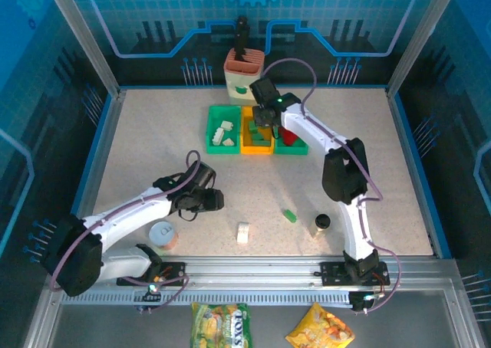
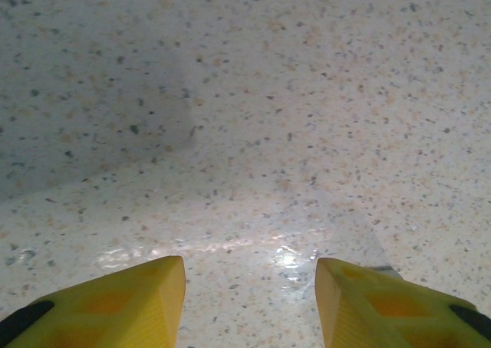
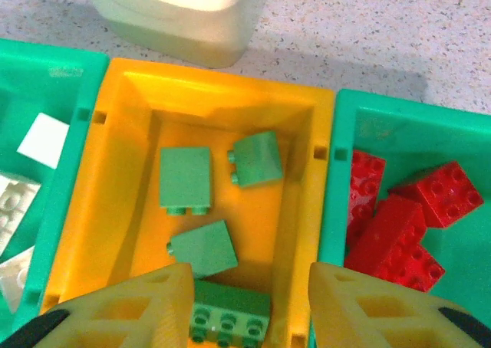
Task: Sort the legos into containers by color
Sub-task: Place the lego in the container, then pick up the lego from the middle-left of the table.
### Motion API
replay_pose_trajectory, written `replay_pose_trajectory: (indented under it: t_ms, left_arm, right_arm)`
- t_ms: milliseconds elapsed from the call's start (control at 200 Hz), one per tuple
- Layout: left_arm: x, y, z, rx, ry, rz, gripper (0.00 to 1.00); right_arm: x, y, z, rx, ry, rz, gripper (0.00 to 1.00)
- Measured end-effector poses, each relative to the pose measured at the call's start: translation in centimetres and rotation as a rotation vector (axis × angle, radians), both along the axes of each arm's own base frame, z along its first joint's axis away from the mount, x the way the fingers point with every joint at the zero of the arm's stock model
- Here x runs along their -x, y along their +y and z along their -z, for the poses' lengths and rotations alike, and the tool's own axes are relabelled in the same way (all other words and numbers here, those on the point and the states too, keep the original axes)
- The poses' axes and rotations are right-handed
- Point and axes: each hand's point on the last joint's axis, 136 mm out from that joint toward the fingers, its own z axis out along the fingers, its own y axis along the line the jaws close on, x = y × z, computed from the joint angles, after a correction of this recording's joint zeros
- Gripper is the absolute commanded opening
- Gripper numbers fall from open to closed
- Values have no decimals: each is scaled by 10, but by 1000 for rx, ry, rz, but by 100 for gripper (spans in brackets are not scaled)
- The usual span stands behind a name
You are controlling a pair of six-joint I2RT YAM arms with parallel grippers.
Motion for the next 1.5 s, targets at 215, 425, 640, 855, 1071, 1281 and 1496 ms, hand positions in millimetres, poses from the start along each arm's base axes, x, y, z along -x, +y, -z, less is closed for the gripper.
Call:
replay_pose_trajectory:
  t_ms: [215,425,640,855,1071,1281,1496]
  left_arm:
    - [3,-21,0,-10,9,62,49]
    - [13,-43,5,-32,37,105,49]
    - [26,-54,7,-62,62,106,49]
    - [35,-65,2,-93,70,109,52]
    - [47,-75,6,-143,103,124,56]
    - [59,-82,18,-202,147,138,61]
    - [65,-94,29,-246,179,159,61]
  right_arm:
    - [27,-13,-4,-23,8,3,45]
    - [50,-33,2,-38,29,15,45]
    - [61,-58,1,-66,24,45,45]
    - [67,-66,9,-93,27,56,45]
    - [75,-68,17,-112,43,53,46]
    - [83,-73,13,-143,28,52,46]
    - [84,-76,12,-169,26,51,46]
